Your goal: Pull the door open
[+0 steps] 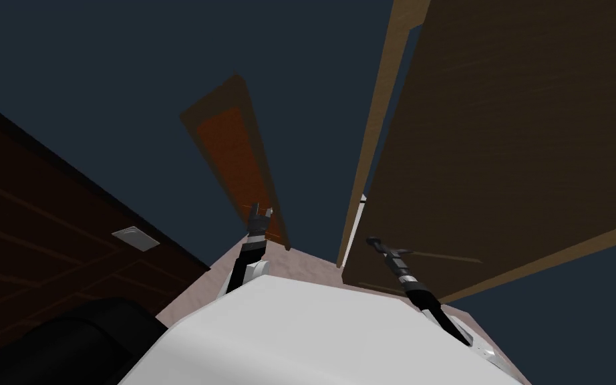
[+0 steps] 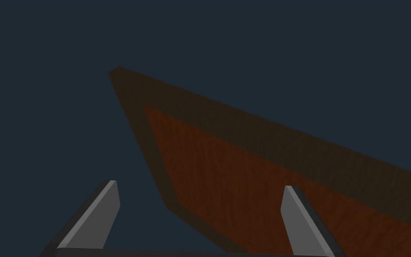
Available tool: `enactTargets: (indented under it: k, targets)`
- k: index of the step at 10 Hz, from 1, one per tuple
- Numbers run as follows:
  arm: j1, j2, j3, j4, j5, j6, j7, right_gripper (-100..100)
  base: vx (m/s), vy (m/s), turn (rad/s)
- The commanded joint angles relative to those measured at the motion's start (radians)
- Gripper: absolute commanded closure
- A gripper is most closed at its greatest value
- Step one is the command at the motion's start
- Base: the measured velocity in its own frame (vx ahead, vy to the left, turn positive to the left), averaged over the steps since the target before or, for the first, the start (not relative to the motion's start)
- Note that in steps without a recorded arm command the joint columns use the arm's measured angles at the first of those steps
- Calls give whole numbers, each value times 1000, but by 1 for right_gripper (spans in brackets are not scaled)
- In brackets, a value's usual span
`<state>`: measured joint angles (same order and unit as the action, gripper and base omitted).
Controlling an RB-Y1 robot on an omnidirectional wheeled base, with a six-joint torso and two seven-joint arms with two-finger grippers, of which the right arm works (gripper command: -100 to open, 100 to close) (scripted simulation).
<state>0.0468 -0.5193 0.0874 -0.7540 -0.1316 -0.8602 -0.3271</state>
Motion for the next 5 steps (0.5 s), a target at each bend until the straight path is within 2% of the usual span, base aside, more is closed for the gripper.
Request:
enactTargets:
  k: [1, 2, 3, 4, 5]
  targets:
    - [13, -16, 15, -1, 6, -30, -18, 100, -210, -85, 87]
    - [22, -25, 25, -3, 9, -43, -29, 100, -189, -70, 102]
    - [16, -17, 21, 4, 8, -34, -22, 100, -83, -27, 21]
    - [32, -28, 32, 9, 8, -60, -35, 100, -100, -65, 142]
    - [36, -32, 35, 10, 8, -68, -38, 100, -175, -75, 162]
